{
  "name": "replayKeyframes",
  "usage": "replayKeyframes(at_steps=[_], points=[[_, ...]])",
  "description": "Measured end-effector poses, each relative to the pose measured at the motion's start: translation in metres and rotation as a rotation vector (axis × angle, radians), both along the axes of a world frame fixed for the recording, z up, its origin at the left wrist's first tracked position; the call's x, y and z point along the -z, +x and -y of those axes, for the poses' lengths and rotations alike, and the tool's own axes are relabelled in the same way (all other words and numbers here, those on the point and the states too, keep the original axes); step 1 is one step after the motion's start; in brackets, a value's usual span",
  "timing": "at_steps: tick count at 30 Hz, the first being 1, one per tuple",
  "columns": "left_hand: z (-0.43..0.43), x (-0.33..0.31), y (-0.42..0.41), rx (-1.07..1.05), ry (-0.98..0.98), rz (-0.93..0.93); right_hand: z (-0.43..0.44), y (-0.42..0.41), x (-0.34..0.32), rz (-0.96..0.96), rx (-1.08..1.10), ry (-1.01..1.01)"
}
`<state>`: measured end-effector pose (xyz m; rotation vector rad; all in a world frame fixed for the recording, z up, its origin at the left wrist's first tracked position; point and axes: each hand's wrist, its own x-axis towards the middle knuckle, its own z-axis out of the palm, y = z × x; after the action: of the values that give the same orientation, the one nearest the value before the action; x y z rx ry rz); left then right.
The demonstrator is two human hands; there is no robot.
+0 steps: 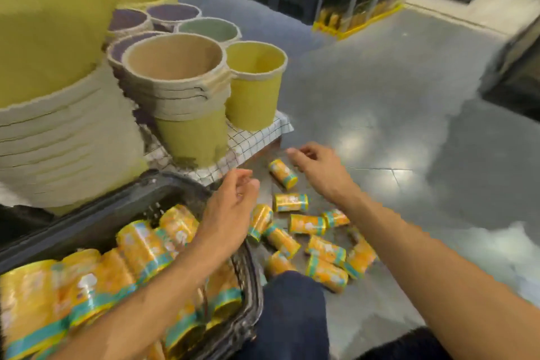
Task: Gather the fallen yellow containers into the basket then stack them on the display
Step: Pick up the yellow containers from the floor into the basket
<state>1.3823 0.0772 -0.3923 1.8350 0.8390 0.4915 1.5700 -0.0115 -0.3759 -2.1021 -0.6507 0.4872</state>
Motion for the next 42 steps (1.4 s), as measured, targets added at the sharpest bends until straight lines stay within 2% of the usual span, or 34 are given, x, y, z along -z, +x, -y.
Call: replayKeyframes(at_steps=[7,17,21,25,28,29,31,36,39,42], points=[[0.081,0.049,0.100,0.181,-0.039,-0.106,0.128,0.100,0.056,-0.170,0.309,0.077],[0.155,0.179,0.212,0.396,-0.016,-0.330,0.237,0.117,0.209,-0.267,0.551,0.047],[0.153,0.246,0.226,0.614,0.010,-0.408,0.251,0.107,0.282,-0.393,0.630,0.082],[0.133,0.302,0.217,0.897,0.164,-0.574,0.250,0.096,0.338,-0.493,0.690,0.114],[0.119,0.330,0.213,1.096,0.499,-0.682,0.244,0.096,0.368,-0.540,0.702,0.125],[0.116,0.339,0.211,1.152,0.631,-0.671,0.241,0.098,0.376,-0.549,0.702,0.115],[0.111,0.352,0.209,1.213,0.777,-0.614,0.234,0.103,0.387,-0.552,0.716,0.095],[0.102,0.374,0.203,1.298,0.972,-0.475,0.214,0.105,0.395,-0.518,0.775,0.043],[0.111,0.374,0.209,1.381,0.982,-0.587,0.211,0.104,0.392,-0.525,0.821,0.061],[0.114,0.377,0.215,1.395,0.962,-0.690,0.218,0.102,0.383,-0.567,0.856,0.166]])
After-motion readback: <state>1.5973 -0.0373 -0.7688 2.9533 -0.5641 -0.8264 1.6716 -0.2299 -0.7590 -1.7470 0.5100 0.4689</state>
